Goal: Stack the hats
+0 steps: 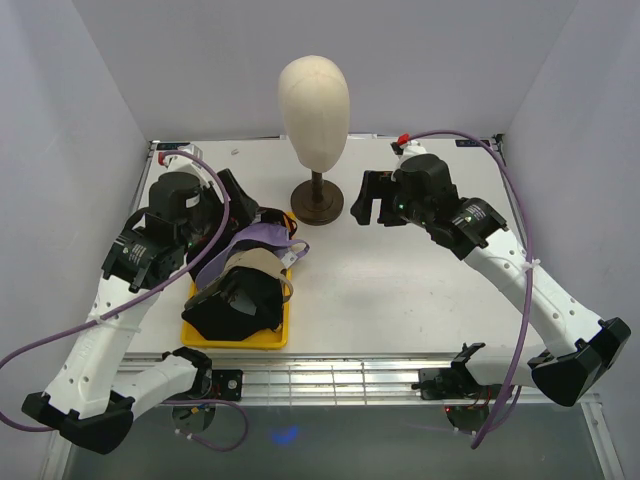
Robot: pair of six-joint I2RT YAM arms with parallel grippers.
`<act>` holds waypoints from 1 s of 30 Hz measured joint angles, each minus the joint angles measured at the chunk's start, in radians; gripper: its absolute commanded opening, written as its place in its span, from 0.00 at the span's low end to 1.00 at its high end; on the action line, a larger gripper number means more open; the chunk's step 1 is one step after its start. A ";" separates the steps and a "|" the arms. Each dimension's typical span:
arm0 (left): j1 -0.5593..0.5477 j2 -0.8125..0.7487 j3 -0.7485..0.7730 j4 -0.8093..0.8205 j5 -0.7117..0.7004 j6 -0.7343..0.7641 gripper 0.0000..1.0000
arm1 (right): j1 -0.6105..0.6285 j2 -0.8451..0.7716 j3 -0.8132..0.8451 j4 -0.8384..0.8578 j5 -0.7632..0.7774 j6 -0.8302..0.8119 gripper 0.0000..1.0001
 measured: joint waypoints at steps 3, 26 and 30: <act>0.000 0.002 0.009 -0.001 0.000 0.001 0.98 | 0.000 -0.001 -0.001 0.001 -0.002 -0.011 0.93; 0.005 0.231 0.392 -0.172 -0.361 -0.106 0.98 | 0.657 0.236 0.047 0.191 0.171 -0.035 0.73; 0.057 0.310 0.502 -0.179 -0.347 -0.081 0.98 | 0.697 0.340 0.090 0.198 0.204 -0.043 0.73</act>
